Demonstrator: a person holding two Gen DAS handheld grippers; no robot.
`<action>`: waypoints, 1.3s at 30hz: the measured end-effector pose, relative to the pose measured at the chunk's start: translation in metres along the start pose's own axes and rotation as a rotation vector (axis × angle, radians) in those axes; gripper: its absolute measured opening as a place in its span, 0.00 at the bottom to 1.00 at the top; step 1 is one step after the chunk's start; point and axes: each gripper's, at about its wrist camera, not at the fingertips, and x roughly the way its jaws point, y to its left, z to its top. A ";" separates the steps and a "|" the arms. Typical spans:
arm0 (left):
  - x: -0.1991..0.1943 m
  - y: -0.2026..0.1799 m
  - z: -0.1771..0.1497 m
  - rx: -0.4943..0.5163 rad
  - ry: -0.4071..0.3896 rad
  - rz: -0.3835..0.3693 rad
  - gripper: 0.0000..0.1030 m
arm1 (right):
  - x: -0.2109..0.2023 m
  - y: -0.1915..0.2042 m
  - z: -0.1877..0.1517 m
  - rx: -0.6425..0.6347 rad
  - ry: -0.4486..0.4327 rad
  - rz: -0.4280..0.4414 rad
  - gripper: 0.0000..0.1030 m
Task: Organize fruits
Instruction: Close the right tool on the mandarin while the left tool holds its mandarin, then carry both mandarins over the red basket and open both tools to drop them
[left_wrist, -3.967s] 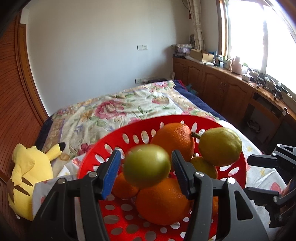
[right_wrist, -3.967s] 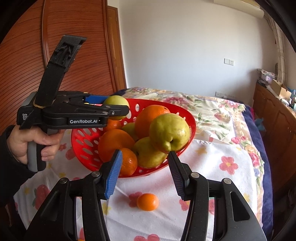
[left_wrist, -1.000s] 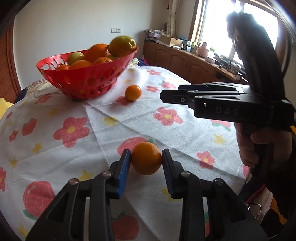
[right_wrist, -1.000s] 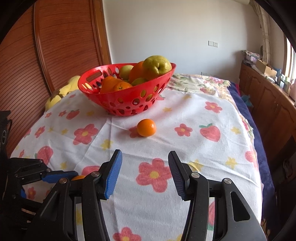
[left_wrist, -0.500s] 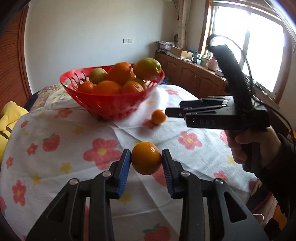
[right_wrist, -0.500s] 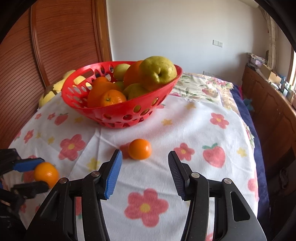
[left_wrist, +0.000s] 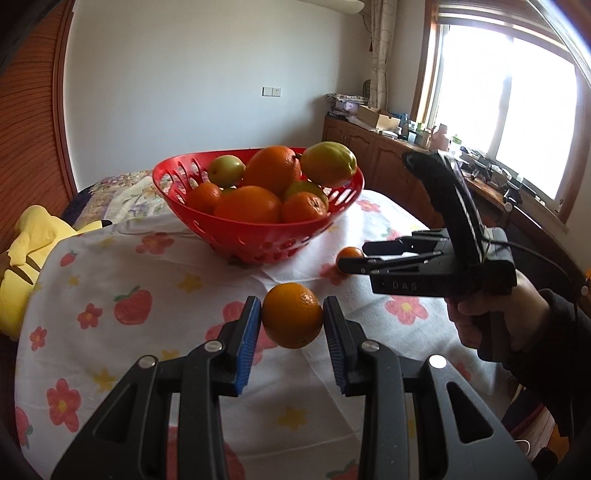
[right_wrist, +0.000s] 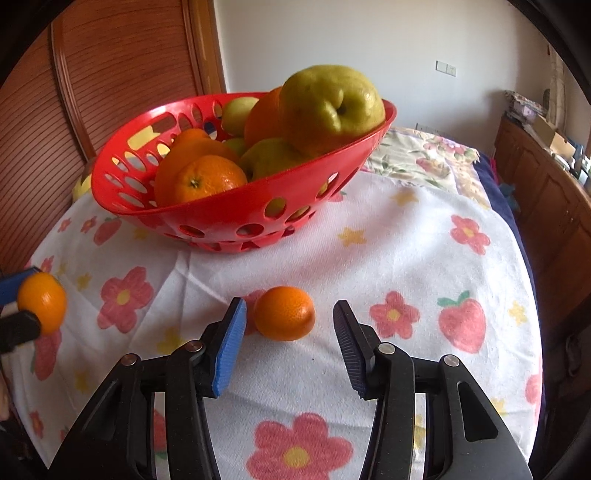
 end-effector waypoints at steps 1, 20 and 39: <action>-0.001 0.001 0.001 -0.002 -0.002 0.001 0.32 | 0.001 0.000 0.000 -0.002 0.003 -0.002 0.46; -0.014 0.022 0.047 0.011 -0.081 0.058 0.32 | -0.051 0.010 -0.001 -0.029 -0.089 0.033 0.35; 0.033 0.059 0.098 0.002 -0.069 0.102 0.32 | -0.063 0.033 0.081 -0.143 -0.208 0.092 0.35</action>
